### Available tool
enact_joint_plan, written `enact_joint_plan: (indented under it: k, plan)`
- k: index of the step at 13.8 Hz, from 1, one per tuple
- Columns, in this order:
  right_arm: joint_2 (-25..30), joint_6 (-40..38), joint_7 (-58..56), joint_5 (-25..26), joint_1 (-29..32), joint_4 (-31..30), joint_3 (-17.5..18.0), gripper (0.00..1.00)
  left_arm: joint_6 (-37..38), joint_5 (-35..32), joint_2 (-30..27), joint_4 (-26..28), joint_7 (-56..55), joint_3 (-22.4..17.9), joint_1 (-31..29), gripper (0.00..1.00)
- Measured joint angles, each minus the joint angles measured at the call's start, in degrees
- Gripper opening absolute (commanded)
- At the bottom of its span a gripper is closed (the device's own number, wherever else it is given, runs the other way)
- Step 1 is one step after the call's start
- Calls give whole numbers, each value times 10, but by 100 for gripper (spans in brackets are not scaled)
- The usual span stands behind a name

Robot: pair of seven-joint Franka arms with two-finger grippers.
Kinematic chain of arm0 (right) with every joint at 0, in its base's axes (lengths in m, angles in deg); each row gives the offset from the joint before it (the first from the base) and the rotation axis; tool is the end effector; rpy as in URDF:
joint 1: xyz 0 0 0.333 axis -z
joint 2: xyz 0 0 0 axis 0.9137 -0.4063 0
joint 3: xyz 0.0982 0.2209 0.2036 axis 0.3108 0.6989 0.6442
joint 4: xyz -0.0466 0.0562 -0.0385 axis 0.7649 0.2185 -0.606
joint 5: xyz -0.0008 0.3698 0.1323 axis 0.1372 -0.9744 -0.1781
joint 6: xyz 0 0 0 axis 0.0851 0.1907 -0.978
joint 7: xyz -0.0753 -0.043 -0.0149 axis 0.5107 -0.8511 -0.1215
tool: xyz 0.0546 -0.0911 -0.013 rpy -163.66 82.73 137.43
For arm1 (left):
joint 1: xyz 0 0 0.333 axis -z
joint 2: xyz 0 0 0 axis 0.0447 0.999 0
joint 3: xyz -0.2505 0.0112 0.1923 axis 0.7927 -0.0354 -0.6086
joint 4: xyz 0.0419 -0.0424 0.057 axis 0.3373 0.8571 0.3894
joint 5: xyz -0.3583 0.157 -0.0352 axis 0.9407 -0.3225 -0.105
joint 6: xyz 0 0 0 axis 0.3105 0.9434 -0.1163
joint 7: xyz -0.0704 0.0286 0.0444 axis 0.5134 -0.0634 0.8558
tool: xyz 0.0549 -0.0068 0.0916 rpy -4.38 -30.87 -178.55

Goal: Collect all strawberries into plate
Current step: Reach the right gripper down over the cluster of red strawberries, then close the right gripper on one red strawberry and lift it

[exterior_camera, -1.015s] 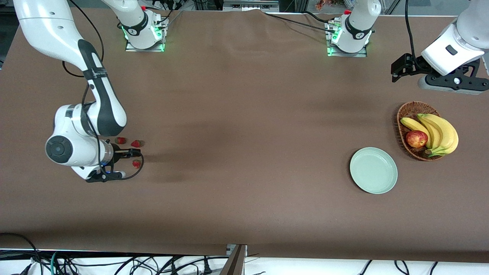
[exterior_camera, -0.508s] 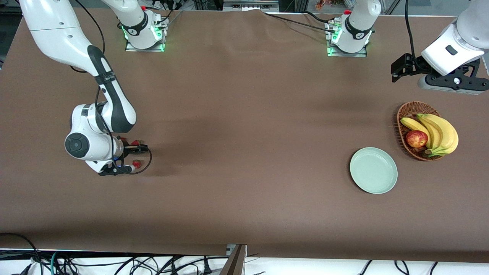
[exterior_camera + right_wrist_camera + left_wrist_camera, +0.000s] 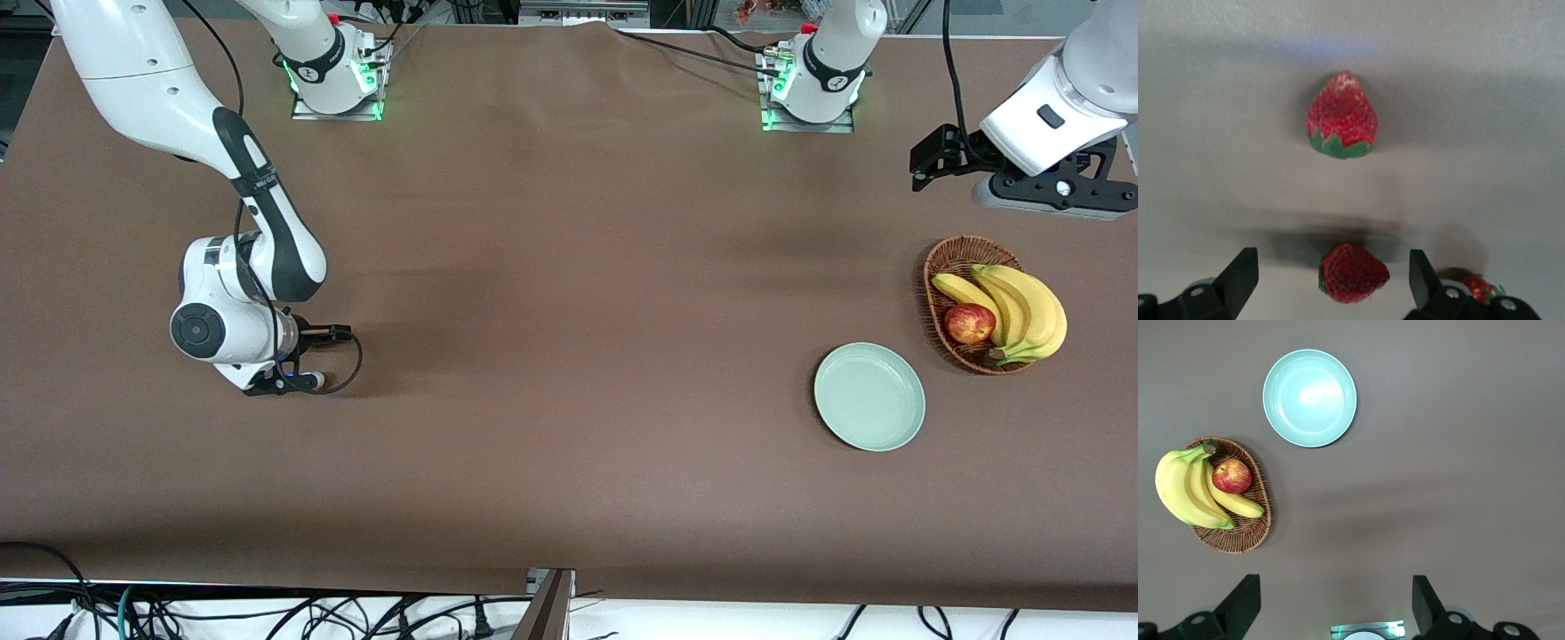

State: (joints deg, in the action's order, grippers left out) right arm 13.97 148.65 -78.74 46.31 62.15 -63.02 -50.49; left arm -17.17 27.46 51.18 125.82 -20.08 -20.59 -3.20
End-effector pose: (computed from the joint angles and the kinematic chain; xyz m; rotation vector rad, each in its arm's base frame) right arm 0.6176 0.0615 0.1736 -3.1115 -0.1816 0.3925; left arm 0.5283 -0.0721 0.6186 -3.0762 0.2202 0.1821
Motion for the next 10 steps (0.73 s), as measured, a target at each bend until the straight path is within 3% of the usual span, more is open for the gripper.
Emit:
enact_joint_plan:
  k: [3, 4, 7, 10]
  plan:
    - [10, 0, 0, 0, 0, -12, 0, 48, 0, 0, 0, 0, 0, 0, 0, 100]
    - [12, 0, 0, 0, 0, -15, 0, 38, 0, 0, 0, 0, 0, 0, 0, 100]
    - [14, 0, 0, 0, 0, -18, 0, 23, 0, 0, 0, 0, 0, 0, 0, 100]
    - [14, 0, 0, 0, 0, -18, 0, 18, 0, 0, 0, 0, 0, 0, 0, 100]
